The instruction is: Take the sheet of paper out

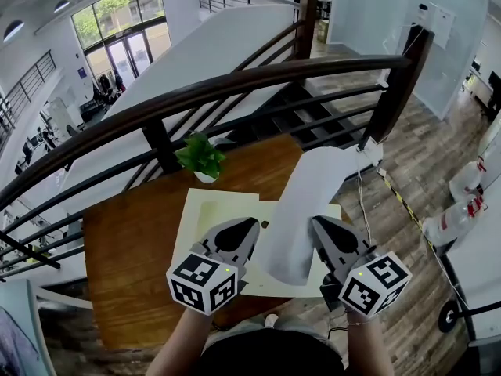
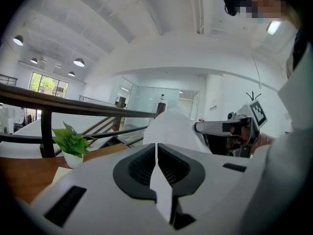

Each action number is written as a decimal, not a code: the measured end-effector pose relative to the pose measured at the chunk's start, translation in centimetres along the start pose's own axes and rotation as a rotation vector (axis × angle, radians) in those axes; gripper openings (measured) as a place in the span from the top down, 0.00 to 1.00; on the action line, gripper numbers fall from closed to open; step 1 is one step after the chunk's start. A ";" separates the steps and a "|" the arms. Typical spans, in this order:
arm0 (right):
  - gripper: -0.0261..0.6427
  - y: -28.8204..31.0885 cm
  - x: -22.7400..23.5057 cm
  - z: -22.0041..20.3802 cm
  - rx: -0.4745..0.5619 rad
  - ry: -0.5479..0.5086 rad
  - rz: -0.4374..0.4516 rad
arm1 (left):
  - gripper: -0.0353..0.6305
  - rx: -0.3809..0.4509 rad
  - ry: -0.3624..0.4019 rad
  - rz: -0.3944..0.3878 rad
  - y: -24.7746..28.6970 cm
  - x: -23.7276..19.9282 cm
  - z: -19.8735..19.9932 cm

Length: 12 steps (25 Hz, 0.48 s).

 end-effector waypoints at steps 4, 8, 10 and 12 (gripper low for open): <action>0.92 -0.1 0.0 0.0 0.000 -0.015 -0.013 | 0.91 -0.001 -0.005 -0.001 0.0 0.0 0.0; 0.92 -0.1 0.1 0.0 -0.002 -0.023 -0.022 | 0.91 -0.006 -0.010 -0.001 0.0 -0.1 -0.2; 0.92 -0.1 0.2 0.0 -0.001 -0.026 -0.025 | 0.91 -0.006 -0.012 -0.002 0.0 -0.1 -0.2; 0.92 -0.1 0.2 0.0 -0.001 -0.028 -0.026 | 0.91 -0.007 -0.013 -0.004 0.0 0.0 -0.2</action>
Point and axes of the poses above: the fingertips, and each gripper's own axes: y forward along the fingers, x to its right, z out of its top, the point moved 5 cm from there along -y, backward along the fingers, and after that the axes turned 5 degrees about -z, right-handed, at the moved point
